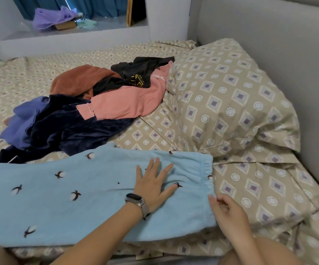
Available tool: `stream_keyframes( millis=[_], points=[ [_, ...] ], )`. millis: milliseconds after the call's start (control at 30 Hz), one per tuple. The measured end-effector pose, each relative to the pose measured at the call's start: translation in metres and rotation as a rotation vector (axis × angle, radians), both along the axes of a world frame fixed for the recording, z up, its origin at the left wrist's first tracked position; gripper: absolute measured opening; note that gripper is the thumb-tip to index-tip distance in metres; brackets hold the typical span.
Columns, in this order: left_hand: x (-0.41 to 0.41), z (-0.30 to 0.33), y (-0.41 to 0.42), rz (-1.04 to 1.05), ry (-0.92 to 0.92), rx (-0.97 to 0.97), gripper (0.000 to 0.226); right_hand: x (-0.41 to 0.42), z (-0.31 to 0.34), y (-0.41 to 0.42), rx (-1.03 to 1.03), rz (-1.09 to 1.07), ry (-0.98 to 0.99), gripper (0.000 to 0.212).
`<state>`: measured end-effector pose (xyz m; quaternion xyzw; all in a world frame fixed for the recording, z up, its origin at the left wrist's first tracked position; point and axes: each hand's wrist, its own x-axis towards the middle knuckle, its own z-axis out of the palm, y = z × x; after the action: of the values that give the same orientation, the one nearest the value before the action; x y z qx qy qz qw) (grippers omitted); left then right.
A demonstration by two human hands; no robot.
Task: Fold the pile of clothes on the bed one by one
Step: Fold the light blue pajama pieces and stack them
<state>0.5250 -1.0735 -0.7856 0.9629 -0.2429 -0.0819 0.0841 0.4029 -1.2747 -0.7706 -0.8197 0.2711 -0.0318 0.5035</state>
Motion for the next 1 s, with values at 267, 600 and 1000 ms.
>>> stream_keyframes(
  millis=[267, 600, 1000],
  points=[
    [-0.068, -0.02, 0.076, -0.008, 0.05, 0.172, 0.055, -0.005, -0.017, -0.011, -0.104, 0.078, 0.278, 0.02],
    [-0.073, -0.022, 0.071, -0.149, 0.039, 0.215, 0.067, 0.069, 0.025, 0.009, 0.092, -0.061, -0.056, 0.041],
    [-0.072, -0.043, 0.074, -0.083, -0.068, 0.147, 0.074, 0.139, -0.002, -0.031, 0.032, -0.151, 0.016, 0.048]
  ],
)
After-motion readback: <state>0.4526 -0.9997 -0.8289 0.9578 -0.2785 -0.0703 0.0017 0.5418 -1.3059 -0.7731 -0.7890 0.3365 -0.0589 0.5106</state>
